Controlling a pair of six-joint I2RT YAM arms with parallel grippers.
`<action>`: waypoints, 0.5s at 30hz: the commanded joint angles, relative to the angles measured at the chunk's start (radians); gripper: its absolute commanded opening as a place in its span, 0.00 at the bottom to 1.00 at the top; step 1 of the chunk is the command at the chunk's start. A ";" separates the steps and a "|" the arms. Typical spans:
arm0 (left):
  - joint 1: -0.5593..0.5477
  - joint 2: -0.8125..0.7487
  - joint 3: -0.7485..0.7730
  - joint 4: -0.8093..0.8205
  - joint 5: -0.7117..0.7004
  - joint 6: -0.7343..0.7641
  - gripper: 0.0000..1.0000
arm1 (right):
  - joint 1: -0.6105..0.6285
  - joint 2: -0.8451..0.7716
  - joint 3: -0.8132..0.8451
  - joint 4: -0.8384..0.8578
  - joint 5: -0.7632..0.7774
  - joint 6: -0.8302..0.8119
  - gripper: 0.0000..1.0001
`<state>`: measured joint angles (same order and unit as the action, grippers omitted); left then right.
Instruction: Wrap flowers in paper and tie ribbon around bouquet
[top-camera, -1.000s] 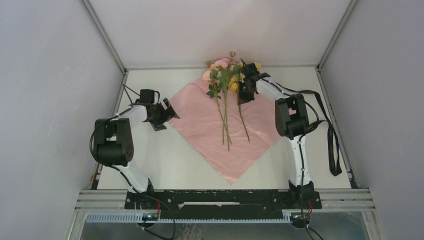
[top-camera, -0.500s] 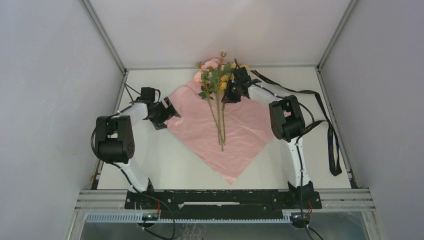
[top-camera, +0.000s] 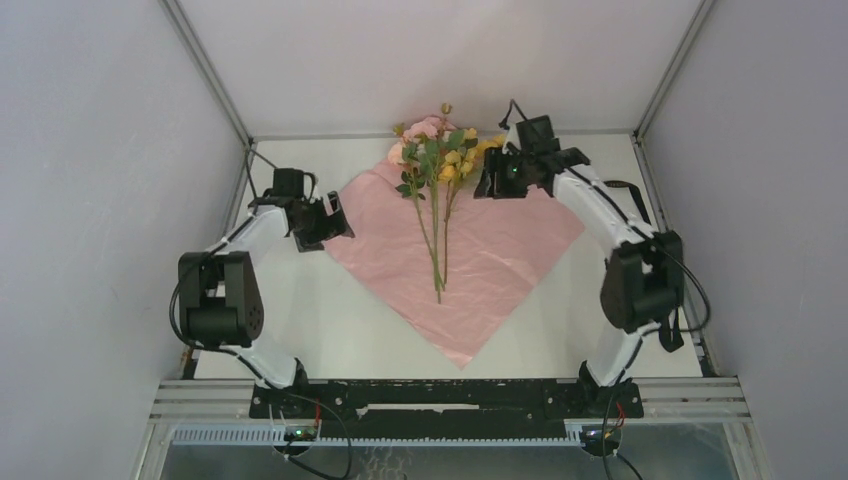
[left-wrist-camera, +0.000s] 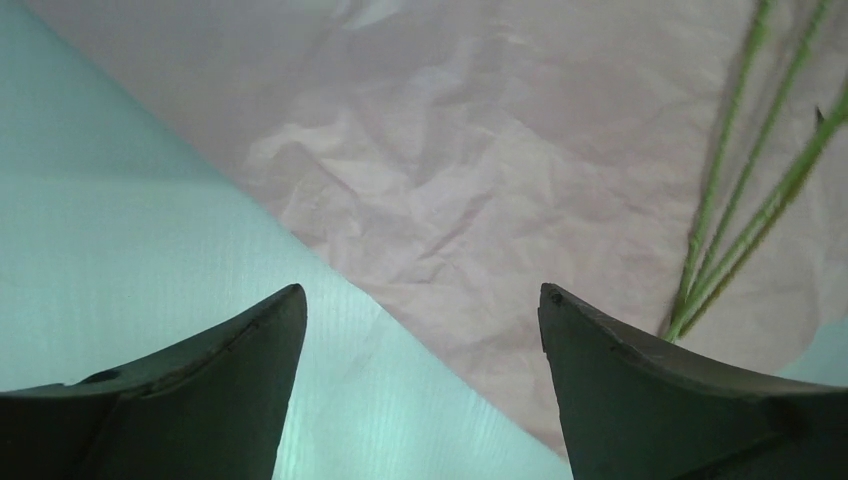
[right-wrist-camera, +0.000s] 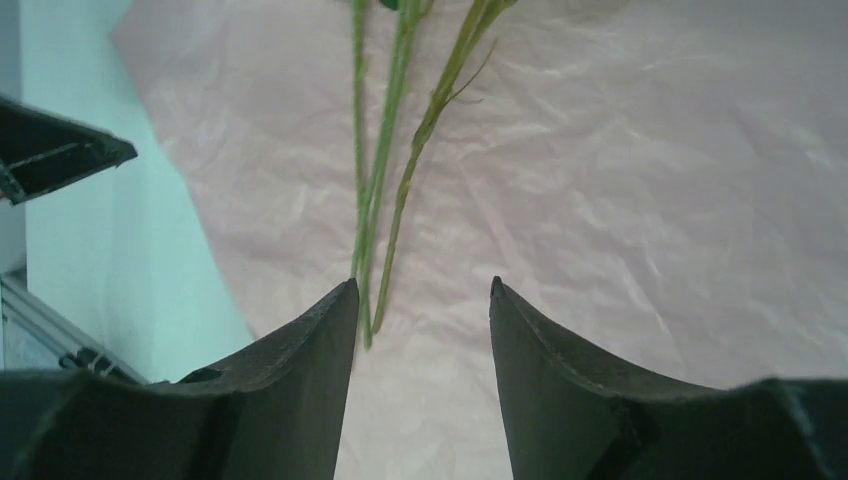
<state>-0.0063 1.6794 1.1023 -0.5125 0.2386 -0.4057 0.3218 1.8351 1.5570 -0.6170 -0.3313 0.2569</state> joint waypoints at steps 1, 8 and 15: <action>-0.111 -0.179 0.076 -0.064 0.050 0.463 0.89 | 0.011 -0.180 -0.088 -0.174 -0.019 -0.110 0.59; -0.513 -0.399 -0.149 -0.114 -0.009 0.961 0.92 | -0.026 -0.352 -0.382 -0.159 -0.171 0.007 0.58; -0.905 -0.385 -0.324 0.063 -0.259 1.143 0.97 | 0.018 -0.533 -0.678 -0.048 -0.088 0.164 0.58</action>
<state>-0.7300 1.2858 0.8906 -0.5617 0.1562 0.5339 0.3180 1.4639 0.9878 -0.7448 -0.4480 0.2996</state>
